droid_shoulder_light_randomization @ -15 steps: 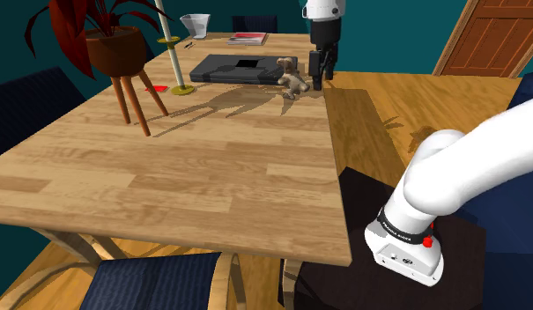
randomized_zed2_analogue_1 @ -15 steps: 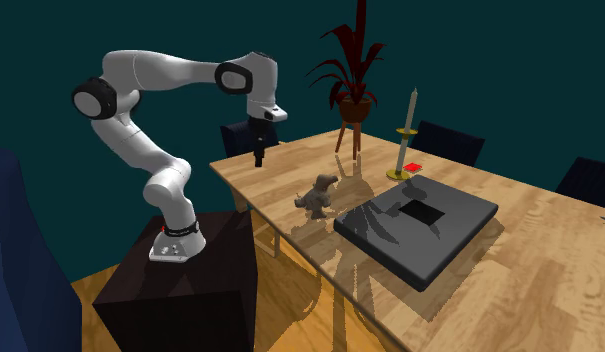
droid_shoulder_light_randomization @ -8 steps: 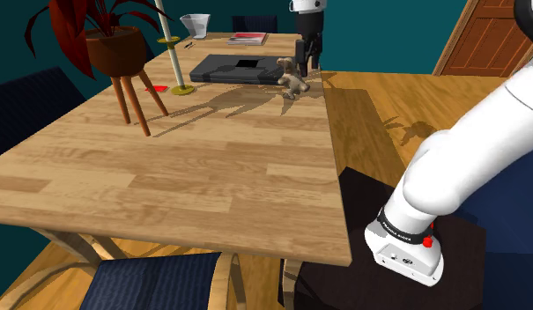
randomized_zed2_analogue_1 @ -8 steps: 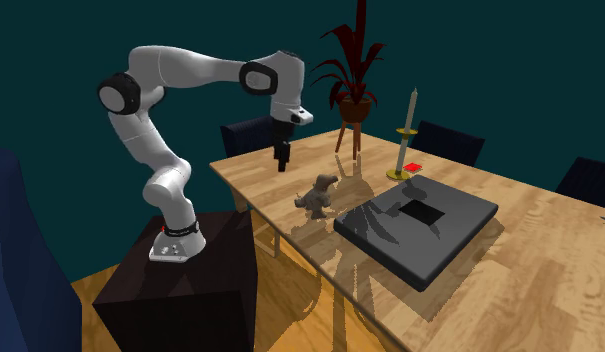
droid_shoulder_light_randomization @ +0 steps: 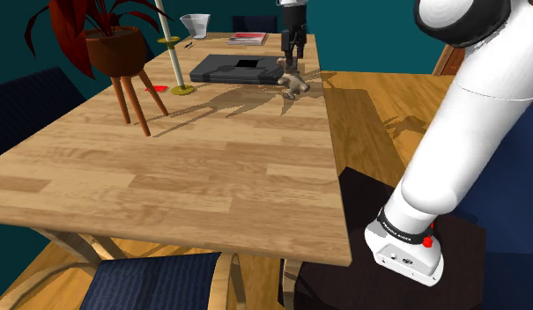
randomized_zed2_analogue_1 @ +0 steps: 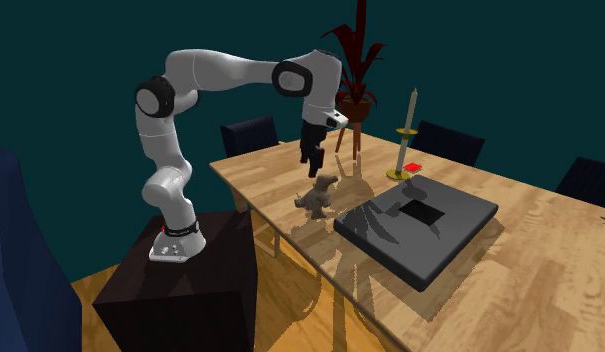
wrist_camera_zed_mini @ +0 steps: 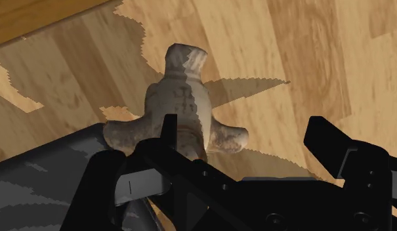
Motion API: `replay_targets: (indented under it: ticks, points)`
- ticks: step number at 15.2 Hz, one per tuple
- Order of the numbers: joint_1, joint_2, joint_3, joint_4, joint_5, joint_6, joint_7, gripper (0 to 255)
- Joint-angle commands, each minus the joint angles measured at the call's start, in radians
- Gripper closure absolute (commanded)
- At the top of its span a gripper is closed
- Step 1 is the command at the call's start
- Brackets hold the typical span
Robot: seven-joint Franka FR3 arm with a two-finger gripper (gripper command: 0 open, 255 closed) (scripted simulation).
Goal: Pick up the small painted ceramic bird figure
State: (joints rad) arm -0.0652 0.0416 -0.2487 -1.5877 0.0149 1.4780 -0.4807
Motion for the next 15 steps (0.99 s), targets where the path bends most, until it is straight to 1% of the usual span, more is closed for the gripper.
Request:
replay_targets:
  ticks: [1, 3, 4, 11, 13, 14, 15]
  points:
    - [-0.016, 0.096, -0.012, 0.126, 0.025, -0.035, -0.035, 0]
    - [-0.039, 0.198, -0.021, 0.263, 0.054, -0.075, -0.066, 0]
    - [-0.049, 0.232, -0.022, 0.31, 0.063, -0.09, -0.075, 0]
    - [-0.04, 0.204, -0.018, 0.176, 0.056, 0.017, -0.074, 0]
    - [-0.04, 0.202, -0.018, 0.166, 0.056, 0.026, -0.073, 0]
    - [-0.04, 0.203, -0.018, 0.167, 0.056, 0.025, -0.074, 255]
    - [-0.04, 0.202, -0.018, 0.165, 0.055, 0.026, -0.073, 255]
